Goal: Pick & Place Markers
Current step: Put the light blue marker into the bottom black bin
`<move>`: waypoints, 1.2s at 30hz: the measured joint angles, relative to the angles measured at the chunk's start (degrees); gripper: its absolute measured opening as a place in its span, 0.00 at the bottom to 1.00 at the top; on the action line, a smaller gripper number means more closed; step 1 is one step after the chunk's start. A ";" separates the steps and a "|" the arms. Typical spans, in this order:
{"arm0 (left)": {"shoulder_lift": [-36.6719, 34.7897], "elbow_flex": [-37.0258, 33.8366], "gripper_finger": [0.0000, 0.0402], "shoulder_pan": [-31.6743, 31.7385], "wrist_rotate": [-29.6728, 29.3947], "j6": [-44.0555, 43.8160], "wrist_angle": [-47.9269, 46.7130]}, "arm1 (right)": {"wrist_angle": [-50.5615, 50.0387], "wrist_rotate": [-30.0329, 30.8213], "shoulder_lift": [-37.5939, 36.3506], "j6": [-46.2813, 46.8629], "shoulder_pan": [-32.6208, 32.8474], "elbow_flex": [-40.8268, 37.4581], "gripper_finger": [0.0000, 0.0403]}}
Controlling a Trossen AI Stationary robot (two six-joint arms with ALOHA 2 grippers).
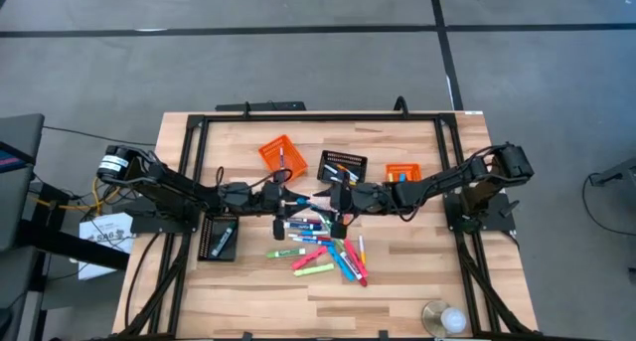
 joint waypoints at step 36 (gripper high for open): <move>-56.45 1.95 0.17 -4.71 22.82 -53.33 -102.97 | -1.27 -0.23 -0.04 0.68 -3.82 0.07 0.56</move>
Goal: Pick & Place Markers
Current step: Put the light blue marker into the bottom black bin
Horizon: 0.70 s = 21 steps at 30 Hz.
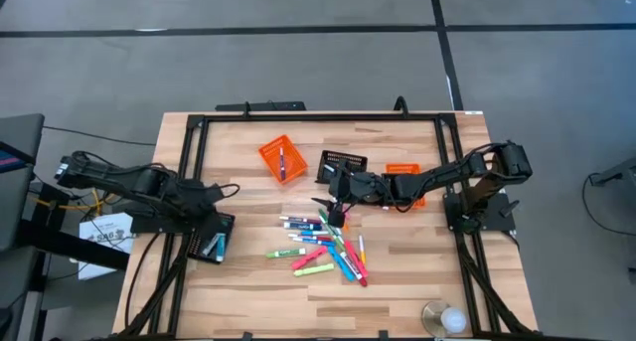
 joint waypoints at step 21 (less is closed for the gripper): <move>24.24 -4.33 0.28 0.43 -13.04 16.99 20.23 | 0.02 -1.97 0.00 2.40 -0.02 0.00 0.56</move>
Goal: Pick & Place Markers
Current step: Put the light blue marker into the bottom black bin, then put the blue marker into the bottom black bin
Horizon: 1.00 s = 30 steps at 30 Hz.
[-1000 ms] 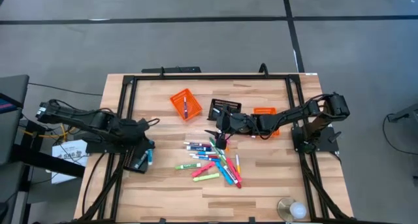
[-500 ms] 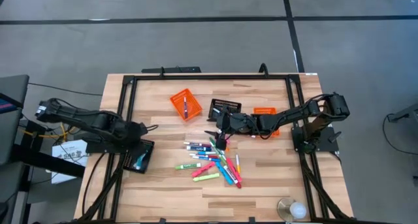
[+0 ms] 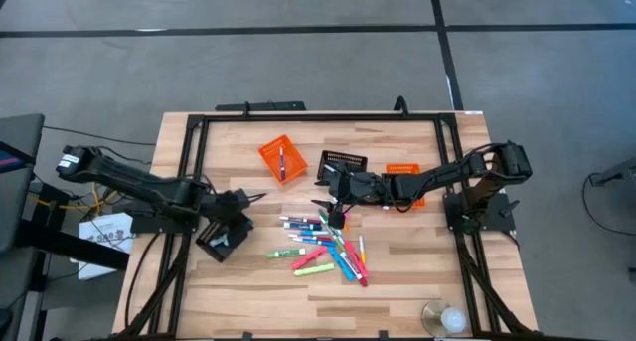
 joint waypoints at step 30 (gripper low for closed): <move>0.75 0.00 0.40 3.06 10.80 3.76 1.00 | 3.16 -11.35 9.50 -2.70 1.16 1.77 0.56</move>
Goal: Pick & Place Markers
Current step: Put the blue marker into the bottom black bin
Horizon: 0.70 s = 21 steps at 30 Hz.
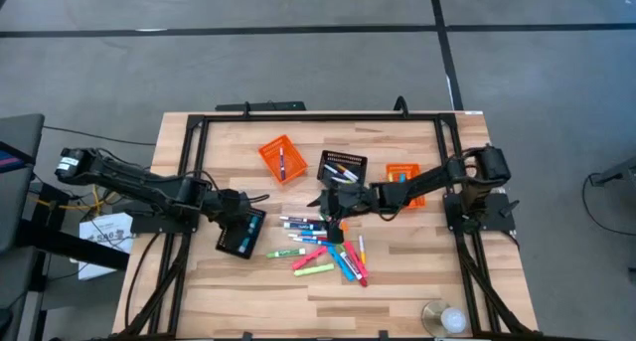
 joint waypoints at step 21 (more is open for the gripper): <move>-1.53 1.09 0.35 0.12 -10.51 17.99 24.11 | -21.29 0.03 12.04 3.80 -0.25 15.24 0.56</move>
